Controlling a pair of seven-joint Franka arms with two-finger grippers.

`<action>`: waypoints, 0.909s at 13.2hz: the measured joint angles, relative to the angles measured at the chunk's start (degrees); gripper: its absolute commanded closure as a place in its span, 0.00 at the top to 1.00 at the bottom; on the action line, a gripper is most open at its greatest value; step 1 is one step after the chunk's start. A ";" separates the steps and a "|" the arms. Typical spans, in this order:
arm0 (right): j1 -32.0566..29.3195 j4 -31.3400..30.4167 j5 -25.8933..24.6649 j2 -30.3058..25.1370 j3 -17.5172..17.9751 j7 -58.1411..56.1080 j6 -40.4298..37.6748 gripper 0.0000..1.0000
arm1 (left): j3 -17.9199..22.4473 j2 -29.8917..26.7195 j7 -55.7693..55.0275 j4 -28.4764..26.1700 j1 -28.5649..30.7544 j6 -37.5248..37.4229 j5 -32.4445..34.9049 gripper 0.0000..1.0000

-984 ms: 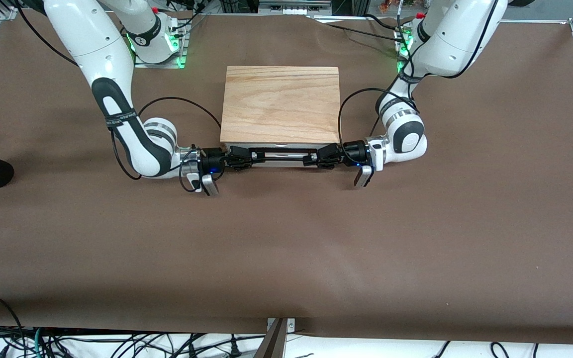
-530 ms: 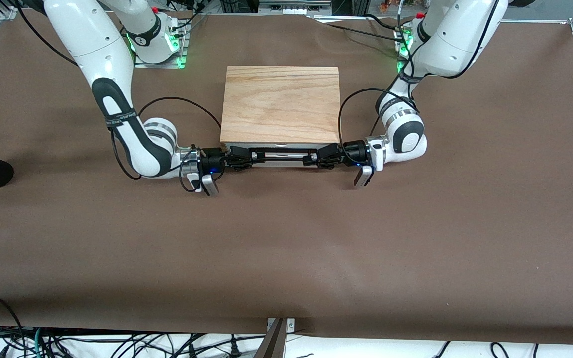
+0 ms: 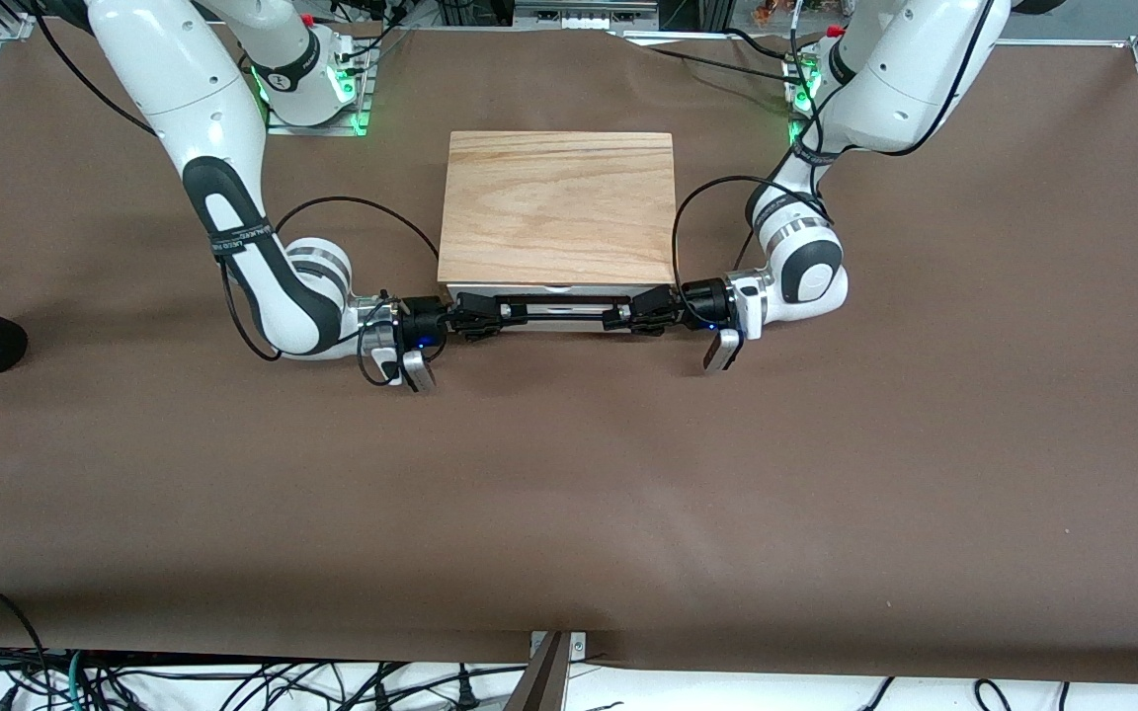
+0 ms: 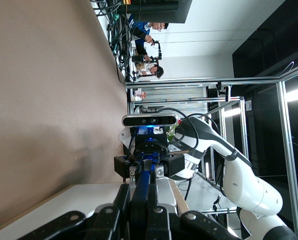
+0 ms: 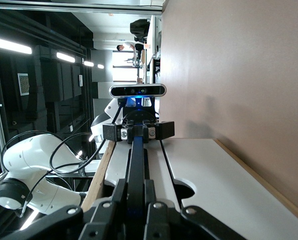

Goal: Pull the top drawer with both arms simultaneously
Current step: 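Close both grippers on the black drawer handle, then pull the drawer handle outward from the box with both grippers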

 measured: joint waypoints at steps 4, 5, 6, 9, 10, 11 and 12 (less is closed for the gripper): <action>0.02 2.19 -1.67 1.24 -0.30 2.19 -1.10 0.00 | -0.21 -0.04 -0.23 0.24 0.23 0.66 0.00 0.00; 0.03 2.67 -1.70 1.42 -0.36 2.42 -1.06 0.00 | -0.23 -0.03 -0.27 0.56 0.28 1.03 0.00 0.00; 0.10 3.33 -1.88 1.53 -0.53 2.98 -1.00 0.00 | -0.24 0.05 -0.31 1.08 0.34 1.37 0.00 0.00; 0.57 5.66 -2.63 2.41 -1.23 4.44 -0.92 0.00 | -0.25 0.77 -1.03 2.63 0.57 2.10 0.00 0.00; 0.63 6.46 -2.70 2.77 -1.39 4.81 -0.89 0.00 | -0.26 1.18 -1.12 3.34 0.68 2.16 0.00 0.00; 0.75 7.33 -2.72 3.15 -1.62 5.25 -0.84 0.00 | -0.27 1.67 -1.20 4.16 0.82 2.16 0.00 0.00; 0.87 8.28 -2.79 3.55 -1.84 5.69 -0.75 0.00 | -0.27 2.22 -1.31 5.07 0.97 2.20 0.01 0.00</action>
